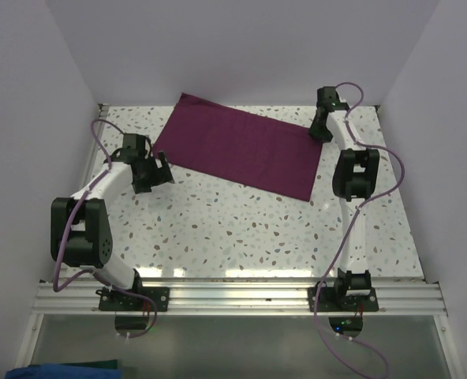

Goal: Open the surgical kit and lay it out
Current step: Open the surgical kit at the center of the board.

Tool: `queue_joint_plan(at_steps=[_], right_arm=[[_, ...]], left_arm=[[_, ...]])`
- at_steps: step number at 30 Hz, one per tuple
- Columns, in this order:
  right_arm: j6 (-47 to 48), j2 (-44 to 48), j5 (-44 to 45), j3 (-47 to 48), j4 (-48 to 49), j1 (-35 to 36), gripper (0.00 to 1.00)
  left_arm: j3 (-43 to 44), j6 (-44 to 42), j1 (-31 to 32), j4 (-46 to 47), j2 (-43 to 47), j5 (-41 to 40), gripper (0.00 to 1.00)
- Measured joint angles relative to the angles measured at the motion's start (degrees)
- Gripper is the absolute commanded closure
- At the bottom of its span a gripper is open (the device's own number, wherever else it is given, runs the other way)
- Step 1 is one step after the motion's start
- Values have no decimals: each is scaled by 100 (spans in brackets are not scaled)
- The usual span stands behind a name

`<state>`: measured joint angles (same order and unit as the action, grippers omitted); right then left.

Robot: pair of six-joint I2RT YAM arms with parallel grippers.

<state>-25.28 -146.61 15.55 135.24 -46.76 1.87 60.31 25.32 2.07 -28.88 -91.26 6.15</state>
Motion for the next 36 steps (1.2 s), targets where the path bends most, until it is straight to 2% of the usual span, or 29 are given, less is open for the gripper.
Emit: queue_joint_plan(at_steps=[7, 10, 11, 19, 29, 36], right_arm=[[-50, -83, 0, 35, 2, 0, 68], [-66, -153, -2, 118, 11, 0, 76], [-68, -153, 2, 131, 4, 0, 82], [-59, -155, 9, 146, 0, -9, 100], [-63, -92, -52, 35, 31, -7, 100], [-66, 612, -426, -614, 85, 131, 100]], left_arm=[[0, -4, 0, 2, -17, -2, 12], [0, -7, 0, 2, -85, -4, 12], [0, -7, 0, 0, -107, -4, 12], [39, -4, 0, 2, -275, -2, 12], [264, -4, 2, -63, -356, -11, 11], [1285, -2, 0, -262, -367, -129, 9]])
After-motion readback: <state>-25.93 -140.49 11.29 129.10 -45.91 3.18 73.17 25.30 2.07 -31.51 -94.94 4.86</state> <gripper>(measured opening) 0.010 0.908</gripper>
